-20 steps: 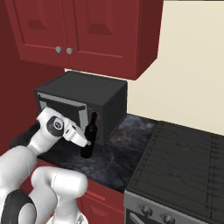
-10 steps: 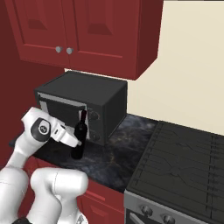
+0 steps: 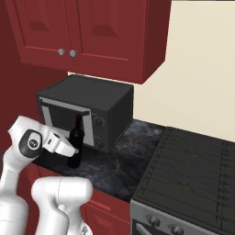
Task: There is a wine glass and glass cup on the dining counter. Place the wine bottle next to the wine glass and the juice bottle next to the glass cup.
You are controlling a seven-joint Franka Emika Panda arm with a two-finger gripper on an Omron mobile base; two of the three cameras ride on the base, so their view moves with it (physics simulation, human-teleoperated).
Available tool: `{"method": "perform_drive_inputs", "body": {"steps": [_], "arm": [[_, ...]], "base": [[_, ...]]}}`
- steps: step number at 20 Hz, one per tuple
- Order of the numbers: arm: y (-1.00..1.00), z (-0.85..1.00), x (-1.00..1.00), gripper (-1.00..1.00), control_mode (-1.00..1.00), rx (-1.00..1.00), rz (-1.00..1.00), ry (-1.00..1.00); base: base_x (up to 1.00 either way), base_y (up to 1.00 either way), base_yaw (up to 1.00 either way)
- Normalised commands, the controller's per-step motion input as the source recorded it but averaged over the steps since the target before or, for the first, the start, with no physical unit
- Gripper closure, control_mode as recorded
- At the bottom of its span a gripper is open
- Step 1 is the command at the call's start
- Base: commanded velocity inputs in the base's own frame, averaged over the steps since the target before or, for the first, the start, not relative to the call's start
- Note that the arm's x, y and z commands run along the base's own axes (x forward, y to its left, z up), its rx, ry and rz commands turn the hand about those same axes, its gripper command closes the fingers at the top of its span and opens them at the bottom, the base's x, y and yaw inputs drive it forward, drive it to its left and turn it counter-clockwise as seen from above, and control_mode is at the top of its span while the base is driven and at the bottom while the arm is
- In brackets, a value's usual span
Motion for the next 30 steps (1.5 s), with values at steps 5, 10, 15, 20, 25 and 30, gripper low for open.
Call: {"method": "perform_drive_inputs", "body": {"steps": [5, 10, 15, 20, 25, 30], "arm": [[0.16, 0.35, -0.22, 1.0, -1.0, 0.01, 0.04, 0.0], [0.18, 0.31, -0.24, 1.0, -1.0, 0.01, 0.02, 0.0], [0.05, 0.06, -0.1, 1.0, -1.0, 0.0, 0.0, -0.03], [0.0, 0.0, 0.0, 1.0, 1.0, 0.0, 0.0, 0.0], [0.0, 0.0, 0.0, 1.0, 1.0, 0.0, 0.0, 0.0], [0.0, 0.0, 0.0, 1.0, 1.0, 0.0, 0.0, 0.0]], "base": [[0.0, 0.0, 0.0], [0.0, 0.0, 0.0], [0.0, 0.0, 0.0], [-0.01, 0.0, 0.0], [-0.44, 0.32, 0.12], [-0.29, 0.48, 0.51]]}}
